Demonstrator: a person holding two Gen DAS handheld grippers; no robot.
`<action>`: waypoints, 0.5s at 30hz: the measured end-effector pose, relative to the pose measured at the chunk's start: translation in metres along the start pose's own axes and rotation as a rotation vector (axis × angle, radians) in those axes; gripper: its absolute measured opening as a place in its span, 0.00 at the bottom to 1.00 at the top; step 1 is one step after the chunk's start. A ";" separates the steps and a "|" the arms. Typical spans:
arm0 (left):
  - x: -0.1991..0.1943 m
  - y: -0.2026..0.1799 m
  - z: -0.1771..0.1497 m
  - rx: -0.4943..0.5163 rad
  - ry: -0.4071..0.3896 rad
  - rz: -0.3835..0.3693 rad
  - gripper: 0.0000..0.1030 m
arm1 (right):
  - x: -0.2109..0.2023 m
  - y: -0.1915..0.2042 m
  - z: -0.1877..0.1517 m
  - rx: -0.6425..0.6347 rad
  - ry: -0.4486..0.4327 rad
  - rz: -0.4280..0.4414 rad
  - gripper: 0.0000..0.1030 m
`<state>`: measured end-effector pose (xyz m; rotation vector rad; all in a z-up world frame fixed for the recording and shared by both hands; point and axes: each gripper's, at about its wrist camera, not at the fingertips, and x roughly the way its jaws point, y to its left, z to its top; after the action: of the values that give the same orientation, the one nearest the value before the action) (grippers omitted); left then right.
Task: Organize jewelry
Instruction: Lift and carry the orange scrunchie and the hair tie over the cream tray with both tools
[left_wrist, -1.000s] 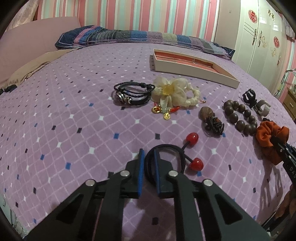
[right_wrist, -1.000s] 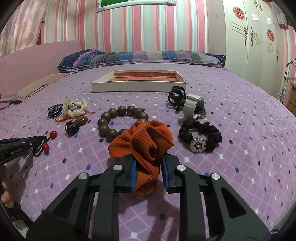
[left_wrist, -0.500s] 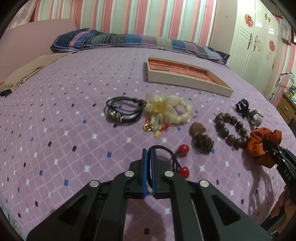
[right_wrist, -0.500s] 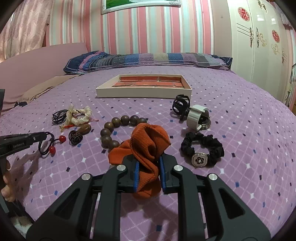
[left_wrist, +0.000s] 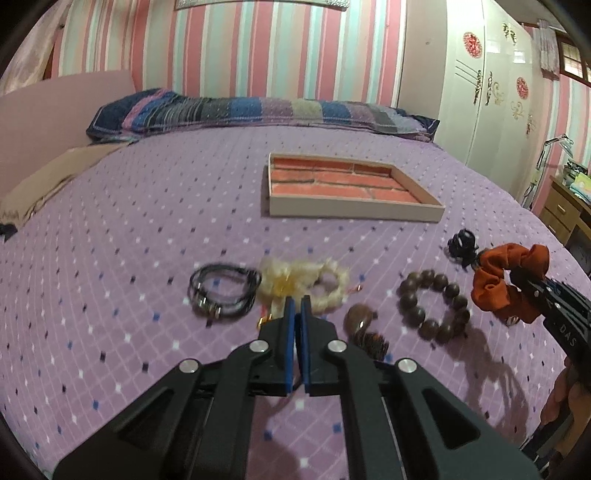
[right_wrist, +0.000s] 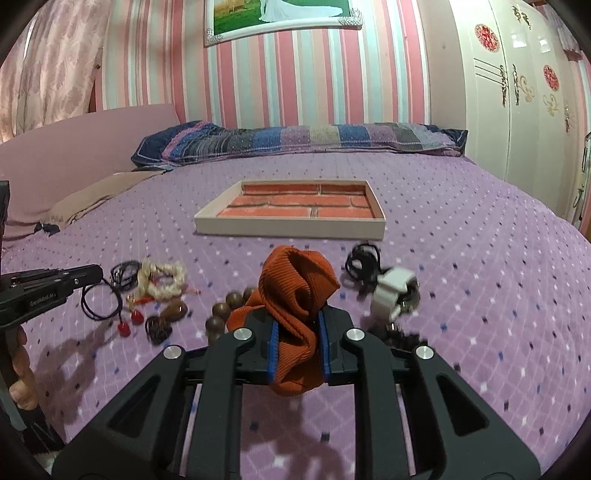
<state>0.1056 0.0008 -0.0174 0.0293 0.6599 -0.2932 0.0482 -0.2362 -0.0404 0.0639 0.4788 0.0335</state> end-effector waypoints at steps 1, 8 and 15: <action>0.001 -0.001 0.005 0.002 -0.007 -0.004 0.04 | 0.003 0.000 0.005 0.002 -0.006 0.003 0.17; 0.009 -0.001 0.031 0.010 -0.031 -0.026 0.01 | 0.016 -0.003 0.028 0.005 -0.041 0.008 0.17; 0.013 0.014 0.049 -0.024 -0.019 -0.046 0.01 | 0.028 -0.006 0.040 0.009 -0.055 0.006 0.17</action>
<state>0.1486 0.0046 0.0123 -0.0114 0.6459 -0.3290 0.0919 -0.2427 -0.0181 0.0750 0.4237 0.0354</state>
